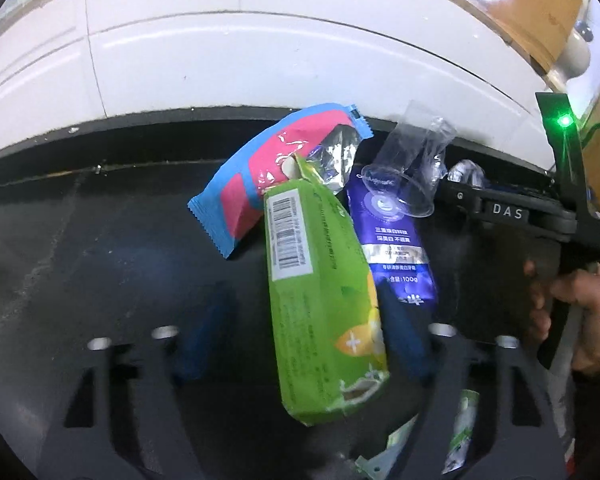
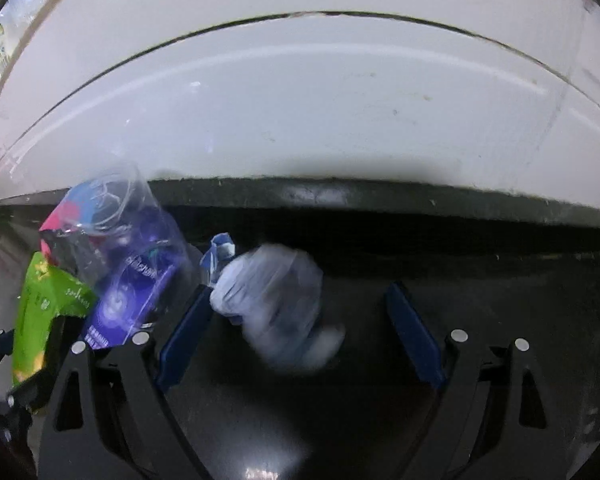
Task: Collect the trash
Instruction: 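Grasp the green snack bag with the left tool while the right tool grasps the crumpled cloth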
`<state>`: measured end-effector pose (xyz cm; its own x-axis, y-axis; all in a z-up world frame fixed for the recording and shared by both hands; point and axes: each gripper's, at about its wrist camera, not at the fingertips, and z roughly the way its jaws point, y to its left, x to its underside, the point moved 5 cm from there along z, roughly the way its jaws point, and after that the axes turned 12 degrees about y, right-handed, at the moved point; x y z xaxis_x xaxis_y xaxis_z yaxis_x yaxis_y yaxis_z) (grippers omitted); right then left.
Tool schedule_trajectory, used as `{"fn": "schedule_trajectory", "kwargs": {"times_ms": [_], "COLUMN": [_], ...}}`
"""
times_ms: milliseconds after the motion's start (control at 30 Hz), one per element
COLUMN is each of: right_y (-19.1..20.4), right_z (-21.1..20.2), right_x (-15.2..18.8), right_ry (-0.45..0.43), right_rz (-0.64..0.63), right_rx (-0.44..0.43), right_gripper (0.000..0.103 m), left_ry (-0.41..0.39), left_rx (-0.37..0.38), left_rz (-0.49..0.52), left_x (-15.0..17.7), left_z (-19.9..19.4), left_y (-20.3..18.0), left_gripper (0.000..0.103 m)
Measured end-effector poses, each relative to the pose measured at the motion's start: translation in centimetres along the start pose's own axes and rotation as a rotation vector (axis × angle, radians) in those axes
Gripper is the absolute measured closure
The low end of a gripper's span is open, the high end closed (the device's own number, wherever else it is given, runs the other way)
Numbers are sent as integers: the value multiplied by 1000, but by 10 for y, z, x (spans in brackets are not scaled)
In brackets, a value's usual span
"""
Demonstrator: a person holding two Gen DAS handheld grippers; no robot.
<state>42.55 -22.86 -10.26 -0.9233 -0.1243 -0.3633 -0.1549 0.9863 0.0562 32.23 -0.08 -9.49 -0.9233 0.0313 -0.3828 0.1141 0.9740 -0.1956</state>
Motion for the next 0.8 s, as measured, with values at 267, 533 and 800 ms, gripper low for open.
{"fn": "schedule_trajectory", "kwargs": {"times_ms": [267,533,800], "right_y": [-1,21,47], "right_z": [-20,-89,-171], "right_x": [19,84,196], "right_ry": [-2,-47,-91], "right_rz": [0,-70,-95], "right_rx": [-5,0,-52], "right_gripper": [72,72,72], "left_ry": [-4,-32,-67], "left_rx": [-44,-50,-88], "left_rz": [26,48,74], "left_x": [20,69,155], "left_z": [-17,-64,-119], "left_y": [0,-12,-33], "left_gripper": [62,62,62]}}
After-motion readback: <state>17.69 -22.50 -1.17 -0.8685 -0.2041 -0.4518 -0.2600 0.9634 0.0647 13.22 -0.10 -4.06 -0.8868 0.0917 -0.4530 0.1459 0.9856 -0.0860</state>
